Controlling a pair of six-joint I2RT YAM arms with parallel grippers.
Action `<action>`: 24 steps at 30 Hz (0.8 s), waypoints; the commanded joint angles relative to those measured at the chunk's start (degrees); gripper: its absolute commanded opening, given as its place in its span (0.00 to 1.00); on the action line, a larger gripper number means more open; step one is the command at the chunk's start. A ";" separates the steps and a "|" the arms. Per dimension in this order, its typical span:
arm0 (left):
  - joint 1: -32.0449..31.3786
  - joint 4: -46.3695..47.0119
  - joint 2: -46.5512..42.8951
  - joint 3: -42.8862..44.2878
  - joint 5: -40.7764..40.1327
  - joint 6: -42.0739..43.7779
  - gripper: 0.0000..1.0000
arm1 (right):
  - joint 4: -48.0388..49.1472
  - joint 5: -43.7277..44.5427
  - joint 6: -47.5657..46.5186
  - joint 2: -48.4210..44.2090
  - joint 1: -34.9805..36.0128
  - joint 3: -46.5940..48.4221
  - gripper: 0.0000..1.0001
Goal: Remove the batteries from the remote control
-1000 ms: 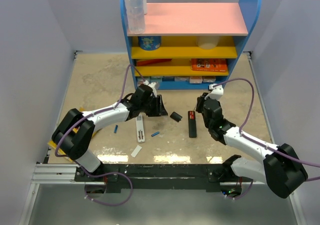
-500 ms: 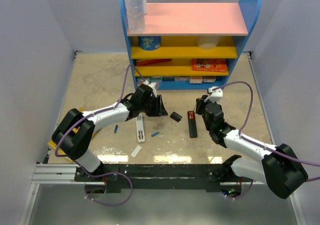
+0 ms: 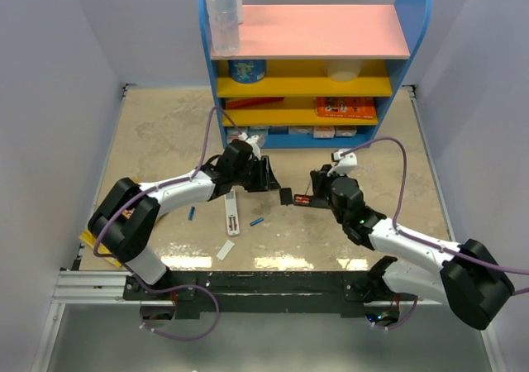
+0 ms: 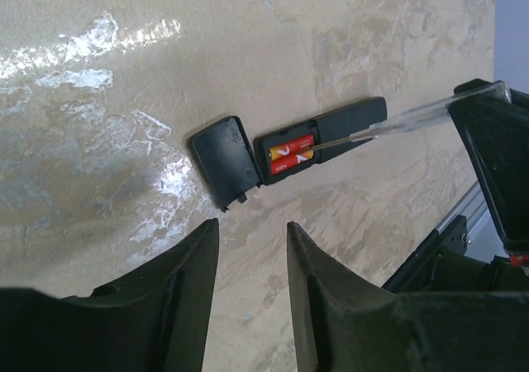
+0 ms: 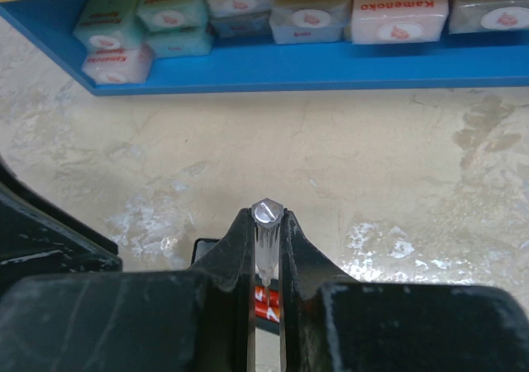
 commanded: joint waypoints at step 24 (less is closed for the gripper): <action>-1.97 4.83 3.07 -0.19 2.88 0.53 0.43 | -25.00 8.23 12.63 0.96 5.84 7.60 0.00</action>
